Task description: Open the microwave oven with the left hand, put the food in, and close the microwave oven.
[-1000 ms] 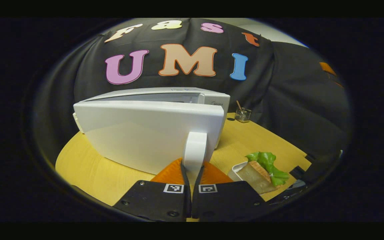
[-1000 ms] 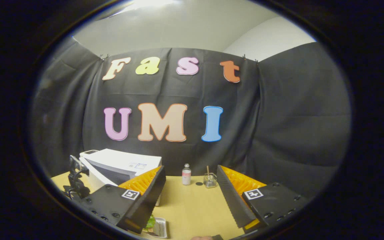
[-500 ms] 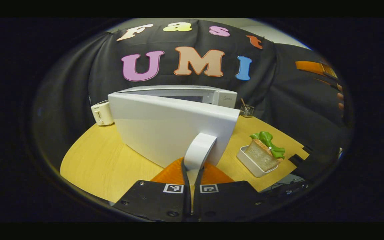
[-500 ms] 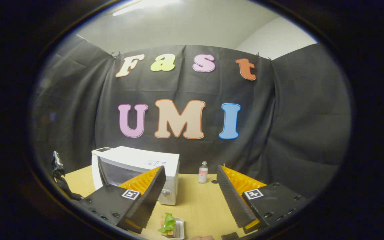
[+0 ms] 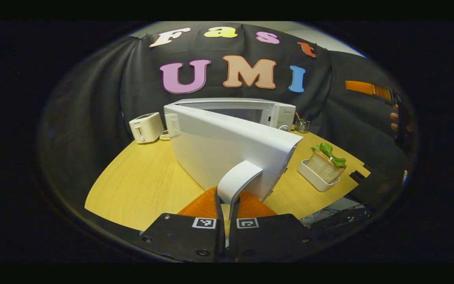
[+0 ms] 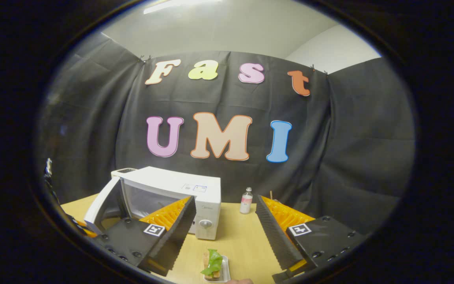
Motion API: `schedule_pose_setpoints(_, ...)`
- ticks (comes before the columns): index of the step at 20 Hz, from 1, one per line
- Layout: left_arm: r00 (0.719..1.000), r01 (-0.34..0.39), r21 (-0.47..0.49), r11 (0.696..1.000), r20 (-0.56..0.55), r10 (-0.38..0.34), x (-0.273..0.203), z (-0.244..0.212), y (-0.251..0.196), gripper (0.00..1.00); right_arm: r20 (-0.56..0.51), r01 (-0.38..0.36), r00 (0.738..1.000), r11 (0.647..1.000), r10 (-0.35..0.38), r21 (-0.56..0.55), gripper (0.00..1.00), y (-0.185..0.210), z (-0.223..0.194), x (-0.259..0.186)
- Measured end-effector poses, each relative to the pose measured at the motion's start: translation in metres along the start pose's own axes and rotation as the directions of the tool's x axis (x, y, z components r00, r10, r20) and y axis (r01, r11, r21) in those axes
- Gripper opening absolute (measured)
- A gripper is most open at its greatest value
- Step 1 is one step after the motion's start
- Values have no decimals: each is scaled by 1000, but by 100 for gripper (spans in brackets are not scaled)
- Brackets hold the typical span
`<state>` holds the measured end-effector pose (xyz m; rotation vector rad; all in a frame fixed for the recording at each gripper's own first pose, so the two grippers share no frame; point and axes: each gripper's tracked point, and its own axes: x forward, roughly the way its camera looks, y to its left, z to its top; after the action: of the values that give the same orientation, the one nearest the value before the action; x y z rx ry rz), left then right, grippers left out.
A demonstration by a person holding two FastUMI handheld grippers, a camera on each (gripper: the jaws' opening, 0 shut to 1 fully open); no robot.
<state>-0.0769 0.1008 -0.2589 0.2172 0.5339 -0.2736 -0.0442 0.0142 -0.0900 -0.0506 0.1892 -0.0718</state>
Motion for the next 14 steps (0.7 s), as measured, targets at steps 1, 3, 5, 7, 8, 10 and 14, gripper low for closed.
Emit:
schedule_pose_setpoints(1, 1000, 0, 4, 1000, -2, 0, -2, -1, 6, 5, -5, 6, 1000, 1000, -6, -5, 97, 0, -5, -1)
schedule_pose_setpoints(3, 1000, -2, 17, 1000, -3, 2, -6, -3, 15, 5, -14, 4, 1000, 1000, -4, -5, 97, 5, -16, -3)
schedule_pose_setpoints(5, 1000, -16, 25, 1000, -10, 16, -10, -6, 26, 4, -39, 15, 999, 1000, -15, -3, 97, 4, -34, -4)
schedule_pose_setpoints(7, 999, -35, 21, 999, -13, 35, -14, -7, 37, 9, -76, 11, 997, 1000, -12, -2, 97, 8, -56, -4)
schedule_pose_setpoints(8, 999, -47, 17, 999, -14, 47, -16, -8, 42, 6, -97, 10, 995, 1000, -11, -13, 97, 9, -66, -5)
schedule_pose_setpoints(10, 998, -65, 11, 998, -23, 65, -19, -9, 54, 9, -143, 0, 990, 999, -5, -32, 97, 13, -87, -8)
schedule_pose_setpoints(14, 996, -72, -6, 997, -46, 71, -26, -13, 73, 7, -219, -11, 976, 999, 3, -32, 98, 19, -122, -10)
